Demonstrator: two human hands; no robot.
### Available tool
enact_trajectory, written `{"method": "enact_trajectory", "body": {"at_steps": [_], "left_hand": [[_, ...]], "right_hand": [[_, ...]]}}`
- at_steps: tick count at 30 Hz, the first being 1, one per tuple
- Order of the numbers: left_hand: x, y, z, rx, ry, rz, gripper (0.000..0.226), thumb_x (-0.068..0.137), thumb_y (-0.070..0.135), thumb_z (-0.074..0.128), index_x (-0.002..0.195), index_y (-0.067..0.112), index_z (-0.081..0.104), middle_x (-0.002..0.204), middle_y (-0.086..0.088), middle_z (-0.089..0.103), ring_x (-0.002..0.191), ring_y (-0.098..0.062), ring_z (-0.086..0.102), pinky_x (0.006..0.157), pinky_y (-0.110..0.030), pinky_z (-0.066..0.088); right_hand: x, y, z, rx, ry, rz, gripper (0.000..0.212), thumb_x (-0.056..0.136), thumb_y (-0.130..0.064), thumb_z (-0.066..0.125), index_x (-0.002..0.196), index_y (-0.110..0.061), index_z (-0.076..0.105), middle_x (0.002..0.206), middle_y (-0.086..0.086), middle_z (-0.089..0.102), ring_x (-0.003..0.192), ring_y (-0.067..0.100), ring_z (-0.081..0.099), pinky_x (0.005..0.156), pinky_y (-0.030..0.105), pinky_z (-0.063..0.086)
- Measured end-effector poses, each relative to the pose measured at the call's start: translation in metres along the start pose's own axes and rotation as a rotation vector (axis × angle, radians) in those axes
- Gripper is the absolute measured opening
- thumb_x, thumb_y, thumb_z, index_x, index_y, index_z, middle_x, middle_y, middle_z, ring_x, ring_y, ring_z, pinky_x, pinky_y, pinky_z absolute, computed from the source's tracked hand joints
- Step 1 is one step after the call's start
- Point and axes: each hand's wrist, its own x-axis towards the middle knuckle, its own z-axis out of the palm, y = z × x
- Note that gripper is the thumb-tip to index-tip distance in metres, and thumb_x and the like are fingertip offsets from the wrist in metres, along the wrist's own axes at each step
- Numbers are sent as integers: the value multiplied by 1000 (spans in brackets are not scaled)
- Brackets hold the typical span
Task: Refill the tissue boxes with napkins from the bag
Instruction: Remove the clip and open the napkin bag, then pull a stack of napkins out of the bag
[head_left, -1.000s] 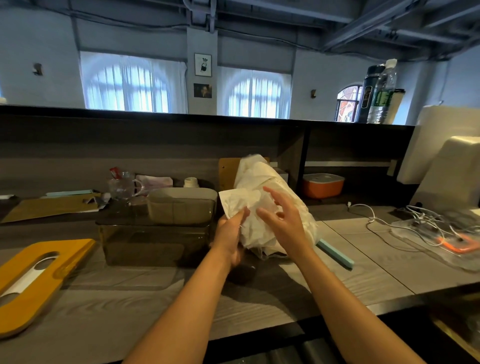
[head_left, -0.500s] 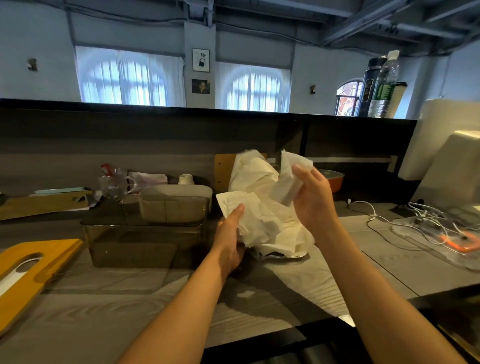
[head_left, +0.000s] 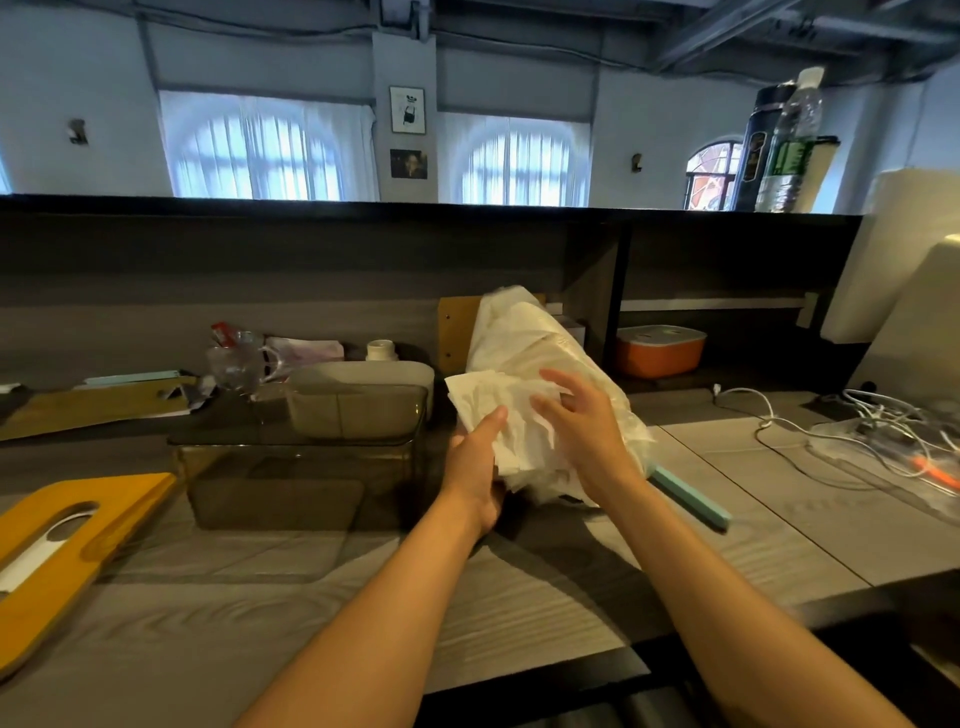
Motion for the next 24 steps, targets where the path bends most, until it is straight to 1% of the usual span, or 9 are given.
{"method": "enact_trajectory", "body": {"at_steps": [5,8,10,14,16,18,19,21,24], "left_hand": [[-1,2,-1,-19,20,87,35,95,23,62,130,20,59,116,-9,71,105,-29,69,92,-49,56],[-6,4,-1,0,-39,80,38,94,27,63,131,23,58,116,-10,72,105,-30,69,93,-51,55],[-9,2,1,28,-47,37,37,95,32,62,131,26,57,116,-8,72,105,-30,69,93,-52,55],[-8,0,2,27,12,31,33,100,34,54,131,22,55,117,-9,70,106,-31,68,94,-55,54],[-7,0,2,33,-11,51,46,97,47,54,136,23,53,120,-9,70,108,-30,68,95,-55,53],[-9,1,4,71,-77,36,67,84,67,54,140,30,49,124,-7,69,111,-28,67,94,-53,54],[-11,0,5,88,-98,19,74,77,69,56,140,31,48,124,-7,68,112,-28,67,94,-51,55],[-13,-2,6,118,-106,11,72,75,59,65,138,28,51,121,-7,69,110,-27,68,91,-46,57],[-12,-4,7,144,-104,31,42,93,32,65,133,21,57,114,-8,72,104,-26,69,83,-42,59]], "right_hand": [[-6,2,-6,-39,31,11,52,86,-17,74,133,-22,55,138,-1,52,119,12,48,93,29,48],[-8,1,-6,-37,32,-16,54,83,-18,77,132,-21,56,135,-1,54,119,14,51,85,19,46],[-9,-3,-8,54,66,-43,49,83,-17,76,129,-23,59,133,-3,57,119,16,55,86,19,48],[-13,-11,-7,235,87,-78,38,88,-17,72,122,-29,60,133,0,59,117,15,59,94,31,54],[-16,-9,-1,78,87,-122,38,89,-20,71,125,-25,60,134,-1,57,112,12,60,92,29,54],[-18,-4,5,-48,112,-140,38,90,-23,70,127,-23,60,131,-4,57,104,6,58,85,20,52],[-19,-2,7,-61,142,-132,38,90,-24,69,127,-23,60,130,-4,57,103,5,58,84,17,51],[-18,0,9,-56,176,-117,38,91,-24,69,128,-22,60,128,-3,59,107,10,59,86,19,51],[-18,-2,7,-36,172,-94,38,93,-25,66,130,-19,58,124,-3,61,108,12,60,85,18,51]]}}
